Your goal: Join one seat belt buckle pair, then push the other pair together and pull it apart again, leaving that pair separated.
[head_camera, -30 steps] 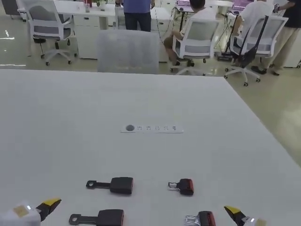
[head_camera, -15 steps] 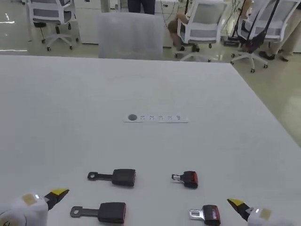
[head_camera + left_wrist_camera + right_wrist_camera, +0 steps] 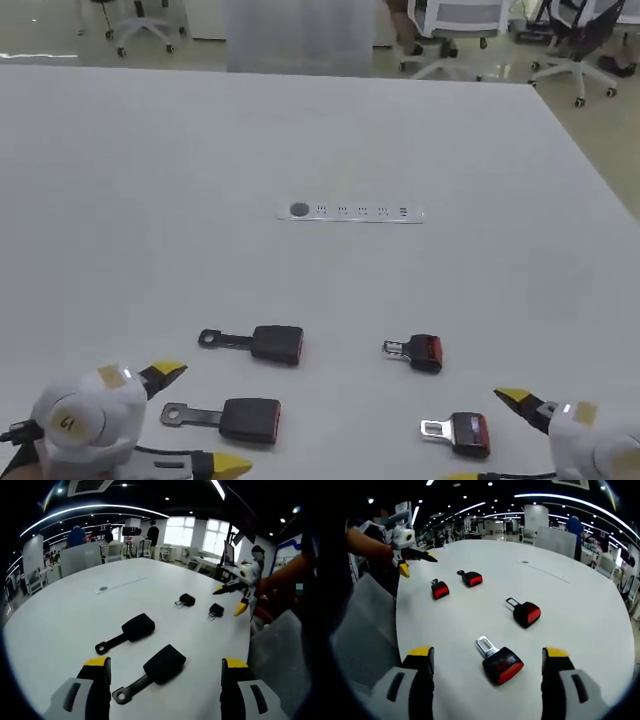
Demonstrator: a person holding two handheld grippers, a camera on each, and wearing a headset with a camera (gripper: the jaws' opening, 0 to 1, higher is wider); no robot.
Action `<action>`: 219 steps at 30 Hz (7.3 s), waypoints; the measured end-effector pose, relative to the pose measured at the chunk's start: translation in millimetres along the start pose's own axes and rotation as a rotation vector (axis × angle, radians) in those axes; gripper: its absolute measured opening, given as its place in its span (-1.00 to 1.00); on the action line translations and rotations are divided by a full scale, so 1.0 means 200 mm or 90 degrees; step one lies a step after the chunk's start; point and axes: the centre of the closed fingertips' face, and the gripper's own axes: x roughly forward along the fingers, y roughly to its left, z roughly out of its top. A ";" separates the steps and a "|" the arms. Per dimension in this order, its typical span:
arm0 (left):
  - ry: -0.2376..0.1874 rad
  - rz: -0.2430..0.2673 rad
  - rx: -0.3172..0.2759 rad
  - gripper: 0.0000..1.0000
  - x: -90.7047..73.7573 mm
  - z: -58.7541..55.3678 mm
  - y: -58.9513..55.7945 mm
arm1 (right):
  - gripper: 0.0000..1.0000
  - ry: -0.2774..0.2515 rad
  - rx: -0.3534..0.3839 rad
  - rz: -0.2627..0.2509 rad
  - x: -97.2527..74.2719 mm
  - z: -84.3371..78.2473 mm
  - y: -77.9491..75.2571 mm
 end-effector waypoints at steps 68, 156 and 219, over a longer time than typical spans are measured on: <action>0.248 -0.222 0.352 -0.29 0.36 -0.27 0.04 | -0.28 0.091 -0.158 0.218 0.09 -0.20 -0.08; 0.309 -0.215 0.355 -0.29 0.35 -0.28 0.04 | -0.27 -0.047 -0.137 0.294 0.73 0.32 0.54; 0.346 -0.261 0.435 -0.30 0.36 -0.30 0.06 | -0.27 -0.006 -0.155 0.281 0.88 0.43 0.62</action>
